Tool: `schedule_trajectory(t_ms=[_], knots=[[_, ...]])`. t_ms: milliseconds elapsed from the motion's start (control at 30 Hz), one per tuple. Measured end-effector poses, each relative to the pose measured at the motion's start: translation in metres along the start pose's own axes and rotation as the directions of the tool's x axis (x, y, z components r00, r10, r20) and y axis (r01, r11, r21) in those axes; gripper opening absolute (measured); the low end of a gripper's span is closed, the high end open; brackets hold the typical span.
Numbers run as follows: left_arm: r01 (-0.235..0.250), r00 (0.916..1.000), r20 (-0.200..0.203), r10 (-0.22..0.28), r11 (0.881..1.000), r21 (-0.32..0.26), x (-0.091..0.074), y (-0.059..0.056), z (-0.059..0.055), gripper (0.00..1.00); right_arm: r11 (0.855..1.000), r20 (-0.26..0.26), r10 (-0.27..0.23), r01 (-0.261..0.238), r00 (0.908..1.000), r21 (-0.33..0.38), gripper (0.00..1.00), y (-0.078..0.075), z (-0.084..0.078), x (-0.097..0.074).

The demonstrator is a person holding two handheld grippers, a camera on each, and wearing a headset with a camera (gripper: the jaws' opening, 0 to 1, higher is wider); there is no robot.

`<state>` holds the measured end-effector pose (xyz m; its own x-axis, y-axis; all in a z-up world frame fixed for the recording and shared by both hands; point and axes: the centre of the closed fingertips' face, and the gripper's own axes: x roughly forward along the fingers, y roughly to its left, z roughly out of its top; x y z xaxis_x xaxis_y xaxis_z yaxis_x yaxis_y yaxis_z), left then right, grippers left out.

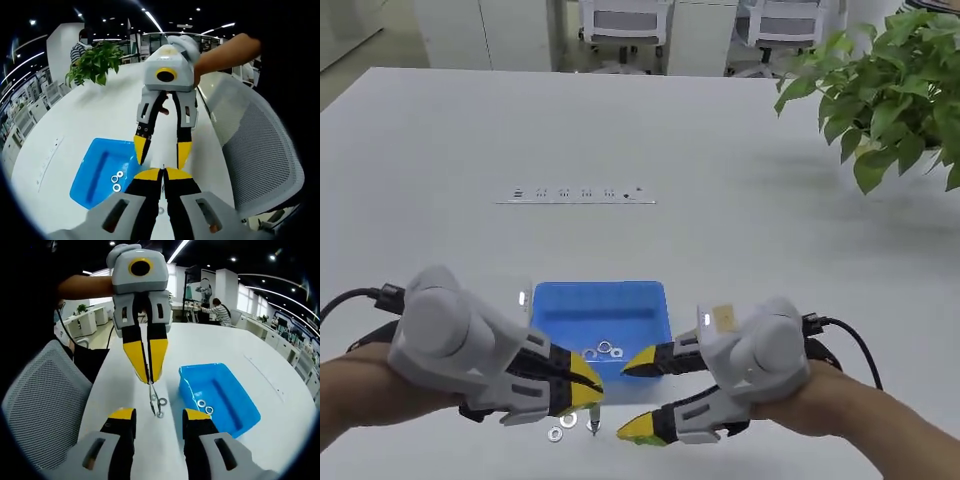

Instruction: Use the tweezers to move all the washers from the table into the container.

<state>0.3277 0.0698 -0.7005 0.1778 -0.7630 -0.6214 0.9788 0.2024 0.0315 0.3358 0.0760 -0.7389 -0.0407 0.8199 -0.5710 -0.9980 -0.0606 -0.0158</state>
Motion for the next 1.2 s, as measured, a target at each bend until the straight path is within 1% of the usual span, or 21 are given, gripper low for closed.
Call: schedule_trajectory(t_ms=[100, 367, 533, 600, 667, 933, 1200], knots=[[-0.001, 1.0000, -0.002, 0.001, 1.000, -0.001, -0.001, 0.000, 0.000, 0.06, 1.000, -0.003, 0.018, -0.018, 0.9998, -0.002, 0.30, 0.001, 0.000, 0.006], [-0.006, 1.0000, -0.006, 0.006, 1.000, -0.003, -0.003, -0.002, -0.002, 0.06, 0.997, -0.017, 0.058, -0.058, 0.9982, -0.042, 0.21, 0.005, 0.004, 0.022], [-0.008, 1.0000, -0.005, 0.008, 1.000, -0.002, -0.002, -0.001, -0.003, 0.06, 0.995, -0.016, 0.066, -0.067, 0.9977, -0.069, 0.15, 0.005, 0.008, 0.027], [-0.010, 0.9999, -0.007, 0.010, 1.000, 0.003, -0.002, 0.000, -0.003, 0.06, 0.994, -0.020, 0.076, -0.077, 0.9969, -0.080, 0.14, 0.006, 0.008, 0.029], [-0.017, 0.9998, -0.011, 0.017, 1.000, 0.005, -0.003, 0.001, -0.004, 0.06, 0.992, -0.023, 0.088, -0.089, 0.9959, -0.092, 0.10, 0.009, 0.008, 0.030], [-0.017, 0.9998, -0.013, 0.017, 1.000, 0.004, -0.002, 0.002, -0.005, 0.06, 0.988, -0.029, 0.085, -0.087, 0.9960, -0.125, 0.09, 0.009, 0.007, 0.031], [-0.023, 0.9996, -0.015, 0.023, 1.000, -0.006, -0.001, 0.004, -0.004, 0.06, 0.991, -0.035, 0.069, -0.073, 0.9970, -0.109, 0.08, 0.007, 0.007, 0.030]])
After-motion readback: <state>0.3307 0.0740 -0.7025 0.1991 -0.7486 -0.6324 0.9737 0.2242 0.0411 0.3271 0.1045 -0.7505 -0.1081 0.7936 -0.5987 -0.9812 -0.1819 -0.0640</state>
